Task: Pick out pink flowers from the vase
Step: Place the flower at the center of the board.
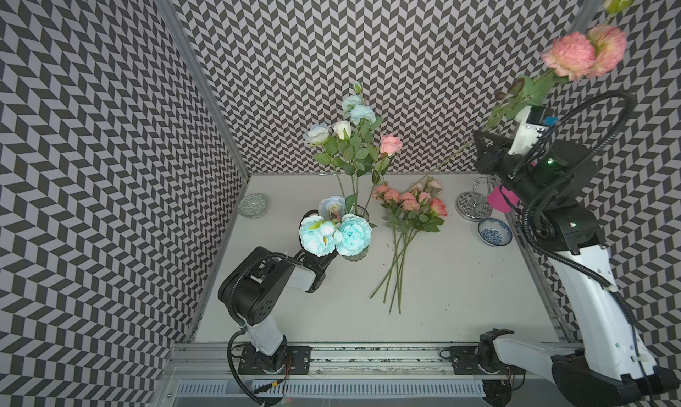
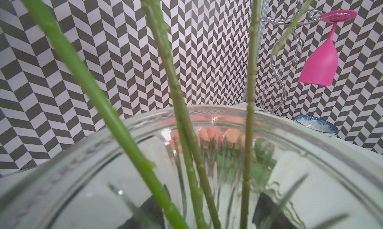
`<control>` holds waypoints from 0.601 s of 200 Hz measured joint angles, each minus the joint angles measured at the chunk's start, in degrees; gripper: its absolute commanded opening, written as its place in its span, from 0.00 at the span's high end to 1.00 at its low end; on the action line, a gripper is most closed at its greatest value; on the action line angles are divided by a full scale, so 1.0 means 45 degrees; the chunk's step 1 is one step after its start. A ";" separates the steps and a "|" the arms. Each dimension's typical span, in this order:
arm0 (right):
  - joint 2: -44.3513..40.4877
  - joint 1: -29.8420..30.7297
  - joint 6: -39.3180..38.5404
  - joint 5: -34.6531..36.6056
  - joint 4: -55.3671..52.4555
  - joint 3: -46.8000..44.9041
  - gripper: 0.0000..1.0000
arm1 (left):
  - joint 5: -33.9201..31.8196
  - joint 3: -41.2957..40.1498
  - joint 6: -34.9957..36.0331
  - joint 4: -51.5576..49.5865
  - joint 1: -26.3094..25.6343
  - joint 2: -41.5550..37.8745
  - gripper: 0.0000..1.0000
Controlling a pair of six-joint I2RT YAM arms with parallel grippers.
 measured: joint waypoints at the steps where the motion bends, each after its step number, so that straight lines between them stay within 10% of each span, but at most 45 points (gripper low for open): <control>1: 0.0000 0.0000 0.0019 -0.0053 0.0010 -0.0053 1.00 | 0.0000 0.0005 0.0000 0.0000 0.0000 0.0000 1.00; 120: 0.3196 0.1146 0.2059 -0.4925 0.0539 -0.6450 0.98 | 0.0000 0.0005 0.0000 0.0000 0.0000 0.0000 1.00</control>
